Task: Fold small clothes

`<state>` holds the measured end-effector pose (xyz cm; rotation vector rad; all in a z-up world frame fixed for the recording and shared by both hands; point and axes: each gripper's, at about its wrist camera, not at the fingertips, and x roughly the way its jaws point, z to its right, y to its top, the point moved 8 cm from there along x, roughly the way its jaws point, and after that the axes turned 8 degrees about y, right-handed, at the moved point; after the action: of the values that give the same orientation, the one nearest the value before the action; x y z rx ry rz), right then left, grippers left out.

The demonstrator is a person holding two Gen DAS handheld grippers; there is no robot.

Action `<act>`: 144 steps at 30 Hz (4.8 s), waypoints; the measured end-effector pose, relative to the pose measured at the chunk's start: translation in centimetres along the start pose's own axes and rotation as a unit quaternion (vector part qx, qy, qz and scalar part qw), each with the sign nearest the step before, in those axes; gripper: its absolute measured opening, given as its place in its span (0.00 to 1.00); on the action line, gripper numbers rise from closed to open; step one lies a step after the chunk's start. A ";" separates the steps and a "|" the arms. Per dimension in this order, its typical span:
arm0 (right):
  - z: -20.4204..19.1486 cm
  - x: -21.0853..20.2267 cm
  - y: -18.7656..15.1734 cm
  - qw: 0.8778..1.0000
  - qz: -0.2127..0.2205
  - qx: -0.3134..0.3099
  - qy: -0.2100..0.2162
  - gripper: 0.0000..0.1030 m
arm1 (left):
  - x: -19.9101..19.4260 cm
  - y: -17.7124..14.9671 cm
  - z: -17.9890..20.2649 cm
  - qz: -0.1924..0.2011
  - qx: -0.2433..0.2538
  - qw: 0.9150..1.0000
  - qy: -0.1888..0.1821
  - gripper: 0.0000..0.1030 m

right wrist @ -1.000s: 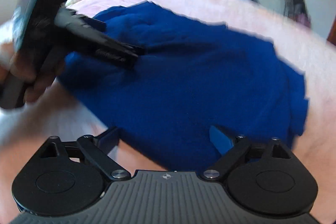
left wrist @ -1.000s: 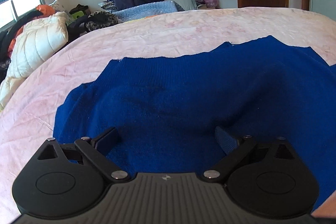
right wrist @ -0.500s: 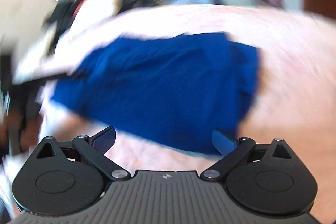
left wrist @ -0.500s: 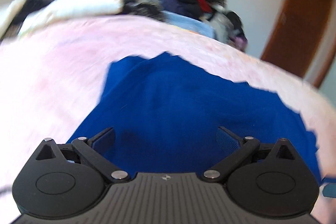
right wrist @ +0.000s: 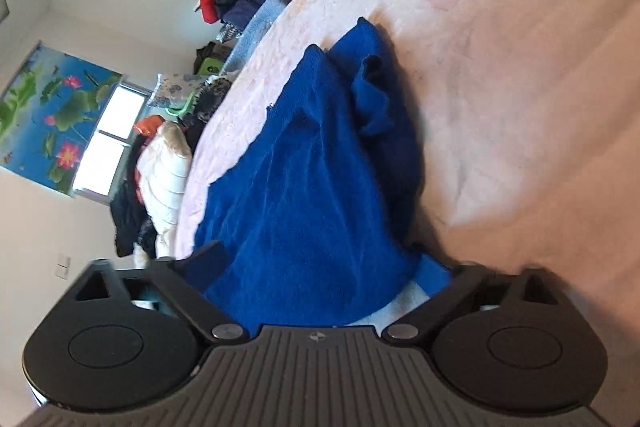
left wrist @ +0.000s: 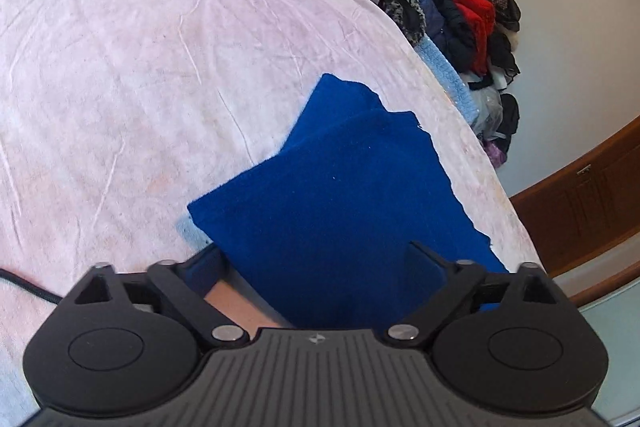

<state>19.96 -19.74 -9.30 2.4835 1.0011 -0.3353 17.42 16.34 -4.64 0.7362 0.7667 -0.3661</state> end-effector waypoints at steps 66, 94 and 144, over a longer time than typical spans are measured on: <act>-3.6 -2.9 2.4 0.975 0.063 -0.184 -0.106 0.77 | 0.0 -0.9 -0.7 -0.005 0.096 0.994 0.042 0.19; -4.5 5.7 -3.4 0.943 0.000 -0.330 -0.031 0.98 | 0.8 0.8 -2.5 -0.031 -0.114 0.992 0.050 0.20; -24.0 33.4 -13.1 0.847 -0.346 -0.386 -0.117 0.74 | -0.1 -6.0 6.4 0.197 0.324 0.921 0.088 0.07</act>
<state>35.85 20.12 -4.92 1.2784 1.5207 -0.3432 17.21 7.59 -4.17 1.5383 0.6413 -0.1817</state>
